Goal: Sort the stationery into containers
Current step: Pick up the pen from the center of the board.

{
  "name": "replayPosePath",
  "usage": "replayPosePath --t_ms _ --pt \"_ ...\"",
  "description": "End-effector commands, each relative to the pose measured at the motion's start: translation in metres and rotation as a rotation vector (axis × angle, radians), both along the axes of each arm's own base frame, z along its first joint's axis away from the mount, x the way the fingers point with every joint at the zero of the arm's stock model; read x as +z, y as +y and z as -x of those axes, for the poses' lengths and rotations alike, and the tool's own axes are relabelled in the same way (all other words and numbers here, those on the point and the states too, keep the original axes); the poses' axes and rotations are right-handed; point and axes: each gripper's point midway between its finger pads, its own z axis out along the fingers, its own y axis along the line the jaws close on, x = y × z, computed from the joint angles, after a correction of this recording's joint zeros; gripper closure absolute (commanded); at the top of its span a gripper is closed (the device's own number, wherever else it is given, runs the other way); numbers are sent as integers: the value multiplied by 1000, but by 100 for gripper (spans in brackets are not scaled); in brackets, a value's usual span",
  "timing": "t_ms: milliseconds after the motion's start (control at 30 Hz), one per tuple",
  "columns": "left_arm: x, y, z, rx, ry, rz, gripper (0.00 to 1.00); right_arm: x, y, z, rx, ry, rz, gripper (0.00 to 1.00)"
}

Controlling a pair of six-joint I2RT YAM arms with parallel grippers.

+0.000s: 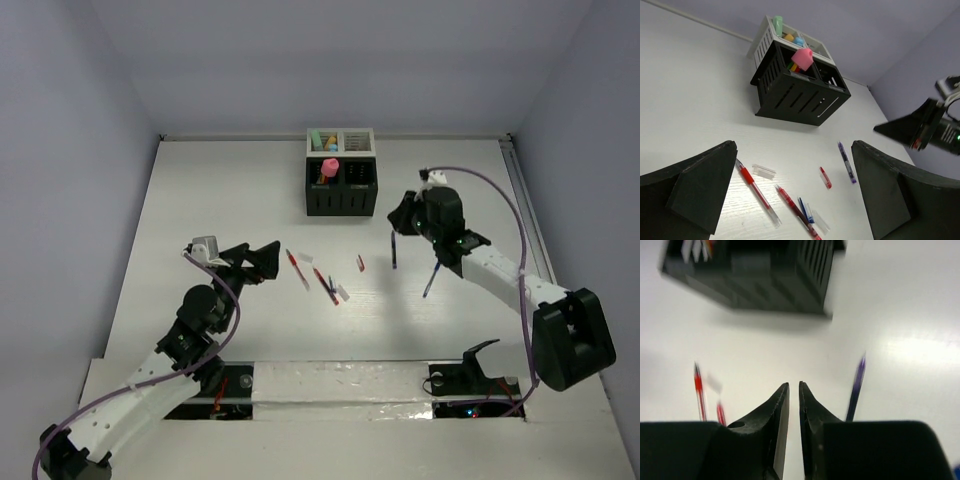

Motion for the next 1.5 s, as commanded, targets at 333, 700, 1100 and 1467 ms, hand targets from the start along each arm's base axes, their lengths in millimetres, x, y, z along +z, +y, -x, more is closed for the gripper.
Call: replayPosePath --t_ms 333,700,1100,1467 --pt "7 -34 -6 -129 7 -21 1 -83 -32 19 -133 279 279 44" --pt "-4 -61 -8 -241 47 -67 1 -131 -38 -26 -222 394 450 53" --pt "-5 -90 2 -404 28 -74 13 -132 -47 -22 -262 369 452 100" --pt "-9 -126 16 -616 20 -87 52 24 74 28 86 -103 -5 100"
